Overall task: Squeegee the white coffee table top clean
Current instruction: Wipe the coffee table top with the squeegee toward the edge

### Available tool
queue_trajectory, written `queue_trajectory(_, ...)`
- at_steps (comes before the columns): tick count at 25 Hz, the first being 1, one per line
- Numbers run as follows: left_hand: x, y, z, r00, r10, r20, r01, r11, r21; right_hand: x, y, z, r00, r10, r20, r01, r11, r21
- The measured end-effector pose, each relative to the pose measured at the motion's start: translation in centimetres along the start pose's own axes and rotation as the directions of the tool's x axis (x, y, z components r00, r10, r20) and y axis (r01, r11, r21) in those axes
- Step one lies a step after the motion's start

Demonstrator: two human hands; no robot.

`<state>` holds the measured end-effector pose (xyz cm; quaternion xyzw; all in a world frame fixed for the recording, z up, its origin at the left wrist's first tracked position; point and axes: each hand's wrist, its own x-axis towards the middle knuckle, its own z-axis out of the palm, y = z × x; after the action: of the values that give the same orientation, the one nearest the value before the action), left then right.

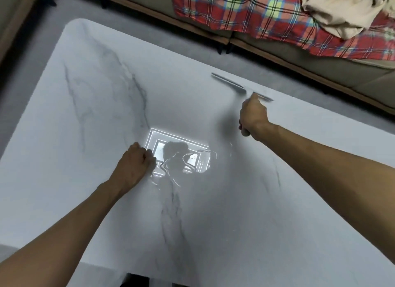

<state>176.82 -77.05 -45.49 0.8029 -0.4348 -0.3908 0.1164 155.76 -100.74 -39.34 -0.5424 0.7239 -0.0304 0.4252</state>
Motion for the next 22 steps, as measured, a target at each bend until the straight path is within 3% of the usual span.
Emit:
queue_trajectory(3,-3.0,-2.2,0.6,0.997,0.069,-0.039,-0.066,0.996,0.062,-2.5,1.2,3.7,0.993,-0.1,0.066,0.111,0.974,-0.197)
queue_trajectory(7,-5.4,-5.2,2.3,0.997,-0.073,0.013,0.071,0.989,0.13,-8.2,8.7,6.5,0.969,-0.2,0.147,0.239,0.913,-0.332)
queue_trajectory(11,-7.3,-5.6,3.0,0.998,-0.054,0.033,0.051,0.995,0.088,-13.4,16.5,4.9,0.961,-0.241,0.138,0.277,0.843,-0.461)
queue_trajectory(17,-11.3,-6.6,2.6,0.994,-0.088,0.06,0.087,0.996,0.024,-18.7,21.1,0.1,0.976,-0.209,0.058,0.213,0.878,-0.429)
queue_trajectory(19,-12.8,-7.7,2.2,0.994,-0.105,0.011,0.105,0.994,-0.014,-20.3,20.6,-0.4,0.95,-0.305,0.062,0.302,0.855,-0.422)
queue_trajectory(22,-14.6,-10.1,1.7,0.961,-0.245,-0.126,0.221,0.959,-0.178,-22.8,18.6,2.0,0.852,-0.441,0.283,0.524,0.714,-0.465)
